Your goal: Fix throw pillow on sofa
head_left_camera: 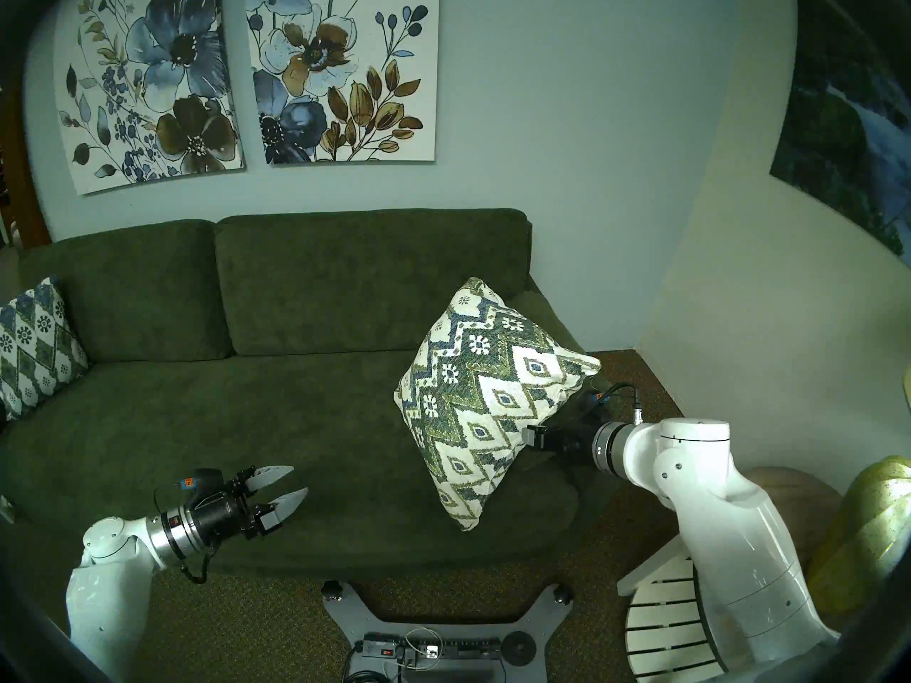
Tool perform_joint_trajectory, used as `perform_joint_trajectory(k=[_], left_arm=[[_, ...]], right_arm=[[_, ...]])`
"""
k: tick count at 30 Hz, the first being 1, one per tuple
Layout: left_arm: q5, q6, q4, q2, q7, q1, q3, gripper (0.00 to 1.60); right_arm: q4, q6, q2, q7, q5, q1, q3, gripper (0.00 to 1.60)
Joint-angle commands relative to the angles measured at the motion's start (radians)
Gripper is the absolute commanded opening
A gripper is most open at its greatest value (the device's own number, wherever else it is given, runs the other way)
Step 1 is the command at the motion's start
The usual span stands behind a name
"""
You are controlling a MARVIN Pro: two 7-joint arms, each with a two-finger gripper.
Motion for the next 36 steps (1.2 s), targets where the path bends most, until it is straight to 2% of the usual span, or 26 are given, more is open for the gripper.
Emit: perform_joint_trajectory(k=[1,7,9,12,20,24,36], left_arm=[[-0.002,0.000,-0.002,0.000,-0.001,-0.002,-0.001,1.60],[-0.002,0.000,-0.002,0.000,-0.001,-0.002,-0.001,1.60],[-0.002,0.000,-0.002,0.000,-0.001,-0.002,-0.001,1.60],[-0.002,0.000,-0.002,0.000,-0.001,-0.002,-0.001,1.60],[-0.001,0.000,-0.001,0.000,-0.001,-0.002,-0.001,1.60],[-0.001,0.000,-0.002,0.000,-0.001,-0.002,-0.001,1.60],[-0.002,0.000,-0.002,0.000,-0.001,-0.002,-0.001,1.60]], right_arm=[[-0.116,-0.001,0.034,-0.017,-0.017,-0.001,0.050,1.60],[-0.206,0.012,0.057,-0.053,-0.034,-0.053,0.107,1.60],[-0.270,0.017,0.061,-0.066,-0.040,-0.076,0.127,1.60],[-0.269,0.019,0.063,-0.073,-0.043,-0.078,0.141,1.60],[-0.382,0.053,0.068,-0.105,-0.053,-0.132,0.192,1.60],[-0.392,0.078,0.065,-0.123,-0.057,-0.175,0.212,1.60],[-0.392,0.078,0.053,-0.163,-0.064,-0.273,0.246,1.60]])
